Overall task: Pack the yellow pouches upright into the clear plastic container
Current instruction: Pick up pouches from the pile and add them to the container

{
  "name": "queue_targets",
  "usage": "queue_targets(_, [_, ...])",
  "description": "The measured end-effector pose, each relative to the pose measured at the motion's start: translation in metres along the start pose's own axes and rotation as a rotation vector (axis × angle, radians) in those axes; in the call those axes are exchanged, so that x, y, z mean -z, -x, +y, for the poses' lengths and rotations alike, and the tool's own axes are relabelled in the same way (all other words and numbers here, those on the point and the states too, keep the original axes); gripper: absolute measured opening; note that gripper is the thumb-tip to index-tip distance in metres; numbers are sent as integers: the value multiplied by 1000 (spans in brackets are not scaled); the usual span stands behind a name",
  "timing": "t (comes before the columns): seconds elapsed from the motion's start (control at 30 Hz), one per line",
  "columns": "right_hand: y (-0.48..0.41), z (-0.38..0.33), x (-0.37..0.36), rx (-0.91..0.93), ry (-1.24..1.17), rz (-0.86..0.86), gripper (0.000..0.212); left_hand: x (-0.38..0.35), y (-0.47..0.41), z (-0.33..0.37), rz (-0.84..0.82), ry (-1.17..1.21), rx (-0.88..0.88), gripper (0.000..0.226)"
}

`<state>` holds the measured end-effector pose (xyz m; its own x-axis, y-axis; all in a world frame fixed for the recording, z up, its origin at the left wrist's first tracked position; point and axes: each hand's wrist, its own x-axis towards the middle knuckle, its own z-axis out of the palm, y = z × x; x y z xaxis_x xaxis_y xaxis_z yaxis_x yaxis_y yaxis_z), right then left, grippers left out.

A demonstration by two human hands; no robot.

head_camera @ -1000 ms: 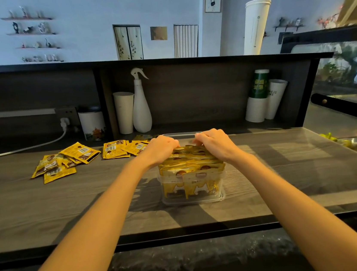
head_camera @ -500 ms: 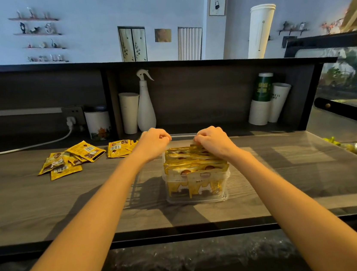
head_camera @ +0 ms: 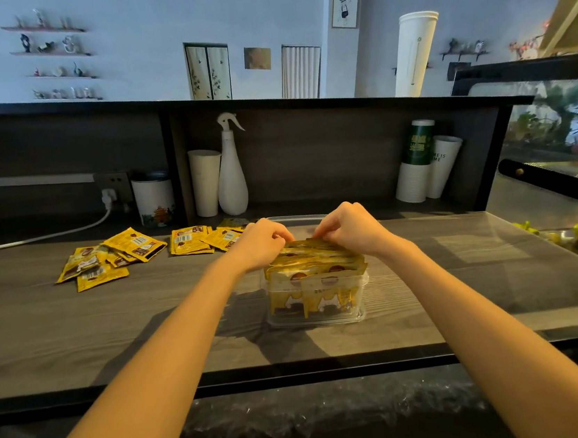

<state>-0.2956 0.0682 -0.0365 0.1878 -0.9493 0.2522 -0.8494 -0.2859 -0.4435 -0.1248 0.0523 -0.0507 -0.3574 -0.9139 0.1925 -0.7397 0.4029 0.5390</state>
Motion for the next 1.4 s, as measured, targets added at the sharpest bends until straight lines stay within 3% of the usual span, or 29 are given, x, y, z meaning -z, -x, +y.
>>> queue_targets(0.57, [0, -2, -7, -46, -41, 29, 30, -1, -1, 7, 49, 42, 68, 37])
queue_targets(0.77, [-8, -40, -17, 78, -109, 259, 33, 28, 8, -13, 278, 2, 132, 33])
queue_targets(0.9, [-21, -92, -38, 157, -179, 317, 31, 59, 31, -51, 481, -59, 230, 35])
queue_targets(1.1, [-46, -149, -107, 163, -202, 152, 31, 76, 67, -123, 524, -124, 448, 33])
queue_targets(1.27, [-73, -159, -166, 42, -151, -53, 27, 71, 72, -186, 395, -168, 605, 29])
queue_targets(1.4, [-102, -161, -195, -3, -168, -98, 28, 73, 56, -221, 273, -219, 676, 26])
